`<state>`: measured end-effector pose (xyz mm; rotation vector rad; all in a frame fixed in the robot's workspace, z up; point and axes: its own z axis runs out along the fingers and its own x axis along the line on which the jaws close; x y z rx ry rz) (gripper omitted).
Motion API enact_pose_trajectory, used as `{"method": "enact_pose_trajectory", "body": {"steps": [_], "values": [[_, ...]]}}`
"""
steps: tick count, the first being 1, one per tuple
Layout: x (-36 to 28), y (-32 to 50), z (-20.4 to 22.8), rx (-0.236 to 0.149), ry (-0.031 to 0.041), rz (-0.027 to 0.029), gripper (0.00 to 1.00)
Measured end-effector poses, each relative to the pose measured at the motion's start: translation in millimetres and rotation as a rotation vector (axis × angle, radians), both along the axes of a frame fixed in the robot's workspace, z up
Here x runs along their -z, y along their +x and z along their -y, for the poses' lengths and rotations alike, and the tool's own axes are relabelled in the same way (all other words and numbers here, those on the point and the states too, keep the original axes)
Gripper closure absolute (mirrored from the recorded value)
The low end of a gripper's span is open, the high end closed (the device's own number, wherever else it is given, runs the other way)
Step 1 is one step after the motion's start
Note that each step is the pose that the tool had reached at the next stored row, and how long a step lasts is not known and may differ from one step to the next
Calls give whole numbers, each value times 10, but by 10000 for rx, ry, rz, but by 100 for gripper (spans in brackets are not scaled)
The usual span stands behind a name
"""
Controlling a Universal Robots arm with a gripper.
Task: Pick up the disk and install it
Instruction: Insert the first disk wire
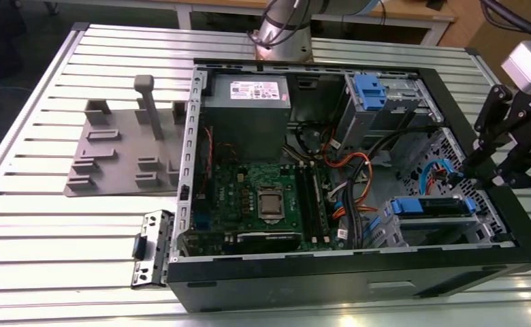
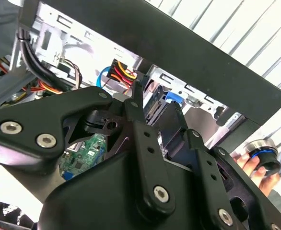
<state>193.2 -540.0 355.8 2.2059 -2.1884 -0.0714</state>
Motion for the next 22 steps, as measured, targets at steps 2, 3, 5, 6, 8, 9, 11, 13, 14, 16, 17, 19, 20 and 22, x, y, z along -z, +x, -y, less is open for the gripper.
{"method": "enact_pose_trajectory", "body": {"steps": [2,3,5,6,8,9,11,13,14,16,17,19,20,22], "values": [[19,8,-16,-5,-72,-3,59],[28,12,-22,-6,-86,-8,59],[43,16,-30,-10,-90,-13,59],[44,16,-32,-9,-92,-13,59],[46,17,-33,-15,-95,-13,59],[50,17,-33,-22,-95,-13,59],[63,17,-33,-44,-98,-14,59],[72,17,-33,-62,-102,-14,59],[73,17,-33,-65,-104,-14,59],[74,17,-33,-69,-102,-14,59],[75,17,-33,-72,-100,-14,59],[59,17,-33,-77,-98,-14,59],[30,17,-33,-80,-97,-14,59],[6,16,-36,-81,-101,-14,59]]}}
